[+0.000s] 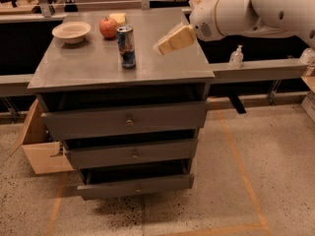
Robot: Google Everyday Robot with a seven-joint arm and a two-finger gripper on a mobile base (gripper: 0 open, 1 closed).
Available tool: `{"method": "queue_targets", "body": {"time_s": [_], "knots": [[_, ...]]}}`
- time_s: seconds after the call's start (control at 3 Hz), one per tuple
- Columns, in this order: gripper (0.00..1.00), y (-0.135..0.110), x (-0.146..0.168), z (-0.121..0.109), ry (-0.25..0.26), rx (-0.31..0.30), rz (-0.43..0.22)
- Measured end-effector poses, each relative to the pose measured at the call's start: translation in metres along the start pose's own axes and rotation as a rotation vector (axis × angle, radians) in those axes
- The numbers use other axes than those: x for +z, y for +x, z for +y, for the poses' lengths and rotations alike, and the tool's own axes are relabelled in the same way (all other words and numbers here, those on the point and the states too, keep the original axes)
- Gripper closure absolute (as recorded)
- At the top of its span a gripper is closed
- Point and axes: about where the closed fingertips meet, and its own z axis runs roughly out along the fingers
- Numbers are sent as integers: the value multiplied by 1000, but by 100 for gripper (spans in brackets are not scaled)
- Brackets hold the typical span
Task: Pick redbull can
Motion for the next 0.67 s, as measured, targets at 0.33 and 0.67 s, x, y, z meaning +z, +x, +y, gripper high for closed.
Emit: {"method": "queue_targets", "body": {"time_s": [0.33,0.67], "knots": [[0,6,30,-13,57,24,-10],[0,16,67,-14,39,61,-20]]}}
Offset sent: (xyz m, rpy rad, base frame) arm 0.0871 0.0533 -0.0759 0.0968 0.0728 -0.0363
